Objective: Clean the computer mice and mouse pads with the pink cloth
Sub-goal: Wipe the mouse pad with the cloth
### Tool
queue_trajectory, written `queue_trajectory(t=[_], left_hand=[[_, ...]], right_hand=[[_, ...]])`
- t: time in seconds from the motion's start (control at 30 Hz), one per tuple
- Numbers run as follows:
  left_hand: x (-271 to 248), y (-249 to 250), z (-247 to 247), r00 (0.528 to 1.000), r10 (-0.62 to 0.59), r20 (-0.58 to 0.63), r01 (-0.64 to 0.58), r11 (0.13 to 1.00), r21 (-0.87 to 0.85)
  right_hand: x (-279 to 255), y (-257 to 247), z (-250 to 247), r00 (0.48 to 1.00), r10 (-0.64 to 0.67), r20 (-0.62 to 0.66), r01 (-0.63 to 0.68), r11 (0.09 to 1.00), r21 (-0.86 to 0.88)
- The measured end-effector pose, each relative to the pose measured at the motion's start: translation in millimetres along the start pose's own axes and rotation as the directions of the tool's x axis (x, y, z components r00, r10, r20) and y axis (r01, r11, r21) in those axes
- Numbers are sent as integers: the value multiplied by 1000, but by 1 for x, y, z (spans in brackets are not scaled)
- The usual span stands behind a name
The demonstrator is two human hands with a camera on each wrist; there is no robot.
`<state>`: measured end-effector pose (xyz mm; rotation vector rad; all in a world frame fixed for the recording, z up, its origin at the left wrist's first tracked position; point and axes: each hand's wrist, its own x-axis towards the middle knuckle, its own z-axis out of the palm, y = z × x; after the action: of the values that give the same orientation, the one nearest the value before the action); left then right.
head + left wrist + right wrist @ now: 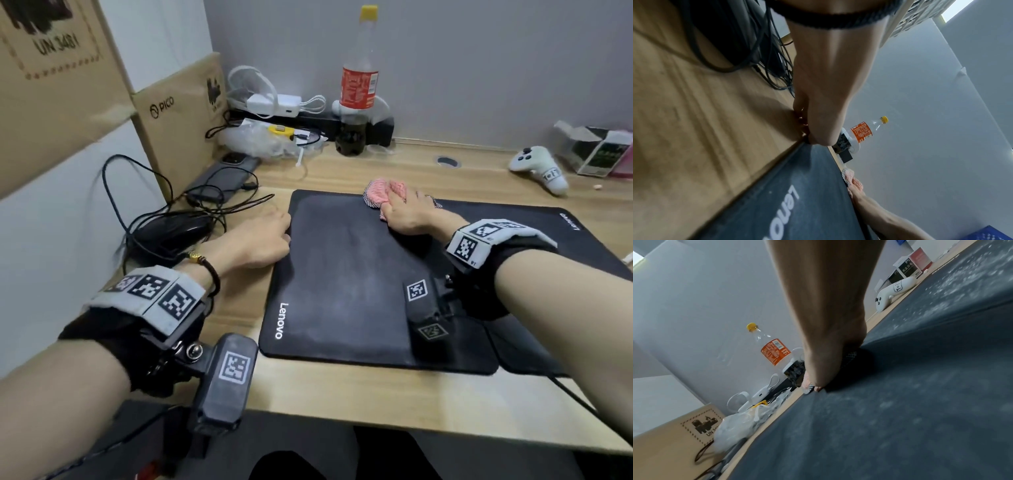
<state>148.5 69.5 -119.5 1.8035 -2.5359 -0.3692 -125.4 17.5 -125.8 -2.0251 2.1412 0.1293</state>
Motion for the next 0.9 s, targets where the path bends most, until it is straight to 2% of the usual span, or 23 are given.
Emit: queue_trajectory(t=[0.03,0.1,0.17,0.23,0.43,0.53,0.63,0.73,0.83,0.9], left_hand=[[1,2,-3,1000,-3,8,3,1000,-1],[5,5,-9,999,-5,35,6,1000,-24],[2,6,-14,999,17,49,-17,1000,-2],[-7,4,-15,997,45,58,-44,999,-15],[-32,4,-13,996,-75,56,74,997,19],[-44,9,-13,996,-91,24,92,995,-48],[-63,16,-11,978,-195,-73,173,957,-233],[-83,21,-11,932,-335,-139,228,839,-494],[-98,29,-13,945,-313,-92,229,837,-497],[-104,39,-13,966,-244,-81,174,853,-492]], right_hand=[[-1,-14,-2,1000,-15,14,16,1000,-17],[-7,-53,0,990,-138,19,138,990,-26],[-9,-96,6,963,-271,15,271,962,-20],[-10,-124,8,944,-330,20,330,944,2],[-24,-122,19,909,-416,3,416,909,14],[-52,-122,26,883,-470,22,470,883,-7],[-88,-121,30,869,-494,32,494,869,5],[-125,-126,37,863,-502,55,502,865,2],[-156,-132,44,835,-544,83,548,835,-42],[-177,-132,45,828,-554,89,559,828,-49]])
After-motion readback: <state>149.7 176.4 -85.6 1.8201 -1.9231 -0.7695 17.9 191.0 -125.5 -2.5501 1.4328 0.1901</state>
